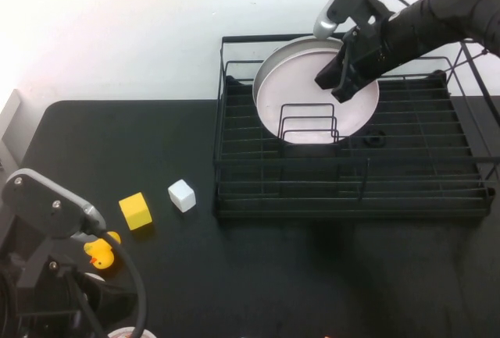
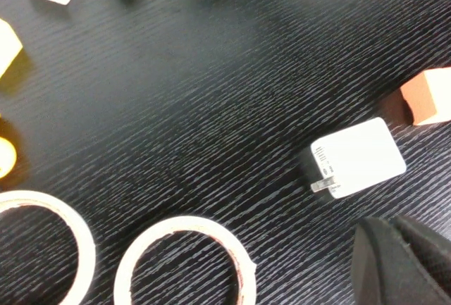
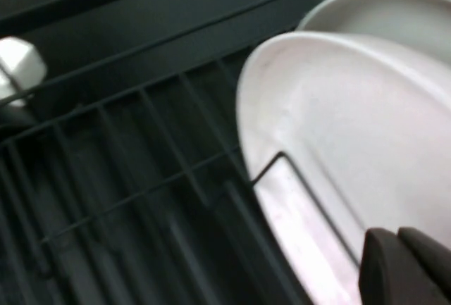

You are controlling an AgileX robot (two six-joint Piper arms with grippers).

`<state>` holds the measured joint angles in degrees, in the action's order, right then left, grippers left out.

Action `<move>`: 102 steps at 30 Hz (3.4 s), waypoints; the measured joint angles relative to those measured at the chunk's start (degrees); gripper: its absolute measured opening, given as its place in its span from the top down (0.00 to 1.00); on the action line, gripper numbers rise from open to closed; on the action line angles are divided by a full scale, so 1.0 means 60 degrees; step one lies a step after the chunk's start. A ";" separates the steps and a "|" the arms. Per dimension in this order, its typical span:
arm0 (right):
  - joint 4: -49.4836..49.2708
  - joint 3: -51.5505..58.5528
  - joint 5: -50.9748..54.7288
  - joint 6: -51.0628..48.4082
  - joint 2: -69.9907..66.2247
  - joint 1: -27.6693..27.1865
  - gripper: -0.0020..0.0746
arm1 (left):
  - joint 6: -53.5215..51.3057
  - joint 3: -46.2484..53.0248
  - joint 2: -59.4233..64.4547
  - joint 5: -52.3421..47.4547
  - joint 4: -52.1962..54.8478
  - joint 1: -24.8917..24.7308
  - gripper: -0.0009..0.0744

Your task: Place plate on rack

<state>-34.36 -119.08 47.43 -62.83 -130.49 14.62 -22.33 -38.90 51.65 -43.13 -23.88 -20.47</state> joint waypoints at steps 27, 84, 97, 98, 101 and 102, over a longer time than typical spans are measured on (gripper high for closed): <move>-0.1660 0.1647 0.3237 0.0729 0.4740 -0.0205 0.97 | 0.1870 0.2505 -0.3566 0.1617 0.0275 0.0000 0.99; -0.3753 1.7010 -0.6488 -0.1962 1.9685 0.0879 0.97 | 0.6234 0.3337 -0.7524 0.1137 0.4514 0.0000 0.99; 0.6327 1.8721 -0.4618 0.9184 2.1420 -0.1713 0.97 | 0.6248 0.3337 -0.7524 0.1137 0.4514 0.0000 0.99; 0.6560 1.8837 -0.4618 0.9402 2.1592 -0.1923 0.97 | 0.6248 0.3337 -0.7524 0.1137 0.4514 0.0000 0.99; 0.7204 1.9446 -0.4933 1.0158 2.1834 -0.2540 0.98 | 0.6248 0.3337 -0.7524 0.1137 0.4514 0.0000 0.99; 0.7343 1.9690 -0.5078 1.0472 2.1856 -0.2674 0.98 | 0.6248 0.3337 -0.7524 0.1137 0.4514 0.0000 0.99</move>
<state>9.70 -0.94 16.96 0.00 0.64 -1.43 15.15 -18.88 6.51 -36.31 3.21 -20.47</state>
